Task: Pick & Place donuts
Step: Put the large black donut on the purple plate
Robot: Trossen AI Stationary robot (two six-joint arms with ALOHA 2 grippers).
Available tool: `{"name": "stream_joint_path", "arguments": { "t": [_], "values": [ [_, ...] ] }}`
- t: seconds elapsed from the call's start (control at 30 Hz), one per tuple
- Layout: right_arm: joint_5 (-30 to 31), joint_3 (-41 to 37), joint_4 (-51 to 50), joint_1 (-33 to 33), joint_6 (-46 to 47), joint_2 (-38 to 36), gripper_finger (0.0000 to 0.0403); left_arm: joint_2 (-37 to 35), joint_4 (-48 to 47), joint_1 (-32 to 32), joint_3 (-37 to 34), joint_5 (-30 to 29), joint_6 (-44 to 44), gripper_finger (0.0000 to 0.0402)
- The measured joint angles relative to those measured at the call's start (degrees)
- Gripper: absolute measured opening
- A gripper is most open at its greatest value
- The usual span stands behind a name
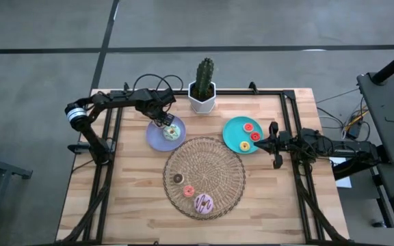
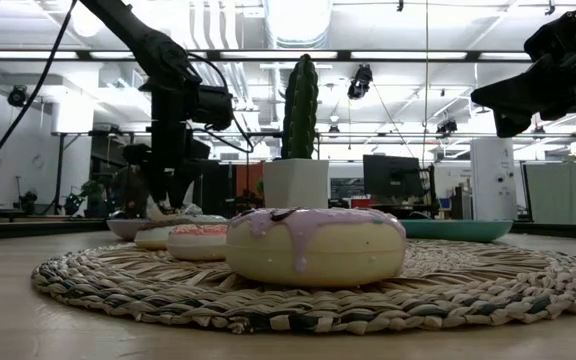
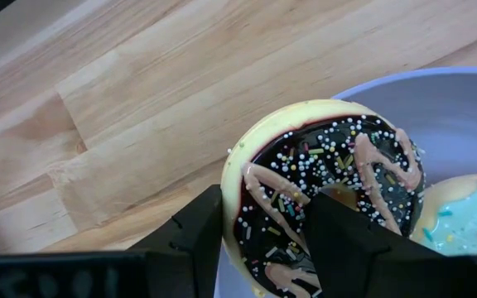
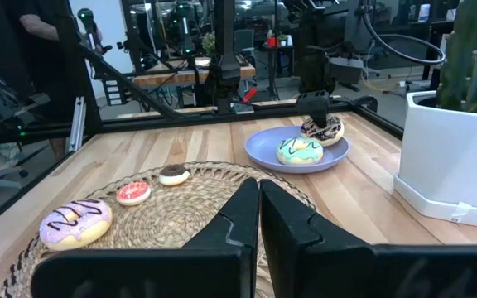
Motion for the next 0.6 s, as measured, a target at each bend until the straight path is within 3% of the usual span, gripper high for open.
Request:
{"name": "stream_joint_path", "arguments": {
  "t": [0.6],
  "values": [
    [0.02,0.00,0.01,0.01,0.00,0.00,0.0008,0.00,0.13,0.00,0.00,1.51,1.22,0.0136]
  ]
}}
